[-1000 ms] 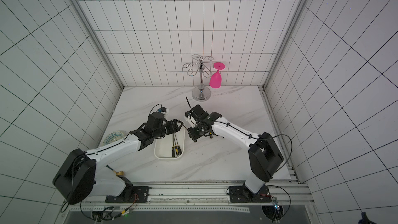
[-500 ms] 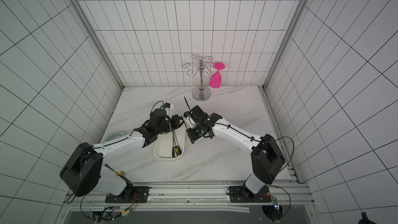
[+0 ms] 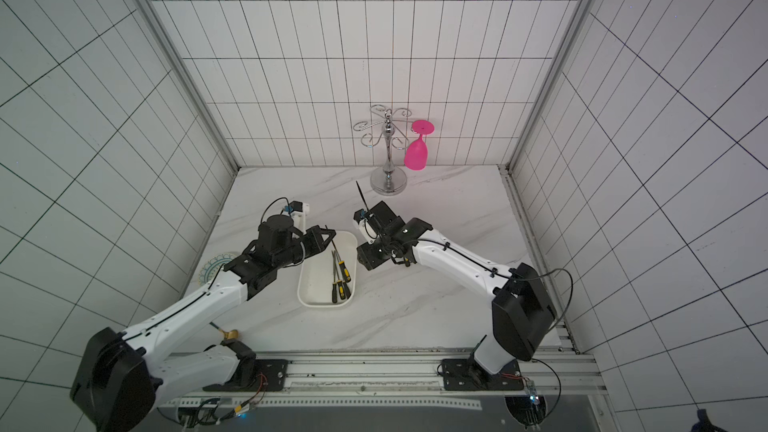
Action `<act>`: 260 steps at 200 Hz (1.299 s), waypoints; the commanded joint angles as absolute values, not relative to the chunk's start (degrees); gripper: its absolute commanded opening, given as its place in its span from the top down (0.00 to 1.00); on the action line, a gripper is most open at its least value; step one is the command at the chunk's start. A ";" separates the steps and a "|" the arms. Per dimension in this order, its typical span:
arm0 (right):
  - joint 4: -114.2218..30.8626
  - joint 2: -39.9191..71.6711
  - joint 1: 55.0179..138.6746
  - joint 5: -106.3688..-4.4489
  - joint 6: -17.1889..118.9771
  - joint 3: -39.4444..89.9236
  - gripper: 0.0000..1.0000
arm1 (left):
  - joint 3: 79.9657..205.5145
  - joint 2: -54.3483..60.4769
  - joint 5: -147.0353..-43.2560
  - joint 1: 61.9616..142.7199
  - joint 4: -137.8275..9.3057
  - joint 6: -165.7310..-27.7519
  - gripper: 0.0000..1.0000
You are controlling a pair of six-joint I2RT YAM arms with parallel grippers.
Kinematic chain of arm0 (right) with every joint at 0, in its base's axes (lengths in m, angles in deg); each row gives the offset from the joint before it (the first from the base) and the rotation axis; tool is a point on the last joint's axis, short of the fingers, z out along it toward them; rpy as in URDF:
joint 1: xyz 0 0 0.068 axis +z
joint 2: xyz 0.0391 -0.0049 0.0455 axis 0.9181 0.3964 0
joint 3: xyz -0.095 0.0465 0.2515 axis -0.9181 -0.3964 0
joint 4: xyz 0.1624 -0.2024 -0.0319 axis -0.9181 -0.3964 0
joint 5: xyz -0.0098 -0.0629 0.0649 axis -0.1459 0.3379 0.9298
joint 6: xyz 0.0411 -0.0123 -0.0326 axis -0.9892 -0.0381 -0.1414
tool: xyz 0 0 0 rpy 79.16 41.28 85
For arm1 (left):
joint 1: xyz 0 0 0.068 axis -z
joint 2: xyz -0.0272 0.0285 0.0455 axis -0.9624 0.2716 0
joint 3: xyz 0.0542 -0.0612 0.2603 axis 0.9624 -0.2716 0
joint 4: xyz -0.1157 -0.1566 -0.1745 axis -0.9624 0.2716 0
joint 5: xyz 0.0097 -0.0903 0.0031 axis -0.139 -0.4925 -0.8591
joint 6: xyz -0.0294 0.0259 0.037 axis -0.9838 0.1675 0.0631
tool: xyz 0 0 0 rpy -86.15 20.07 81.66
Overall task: Put the file tool into the storage box
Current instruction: Place the file tool in the storage box, then pick up the file tool from the center of the board.
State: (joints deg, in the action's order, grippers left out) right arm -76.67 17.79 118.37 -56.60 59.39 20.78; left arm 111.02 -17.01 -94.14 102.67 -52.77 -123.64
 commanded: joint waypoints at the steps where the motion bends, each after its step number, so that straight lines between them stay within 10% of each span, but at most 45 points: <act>1: -75.81 17.68 117.97 -58.54 58.04 21.45 0.47 | 109.91 -19.07 -88.17 102.54 -44.05 -117.64 1.00; 74: -77.93 20.59 110.46 -64.45 51.52 19.55 0.45 | 111.91 -8.63 -81.57 102.54 -31.89 -113.23 1.00; 122: -80.06 23.62 105.32 -70.13 49.65 16.00 0.41 | 112.86 -3.61 -85.87 102.63 -37.43 -115.94 0.48; 260: -76.97 31.92 99.18 -69.77 52.37 16.29 0.49 | 114.22 -3.82 -85.91 102.61 -37.66 -115.91 0.46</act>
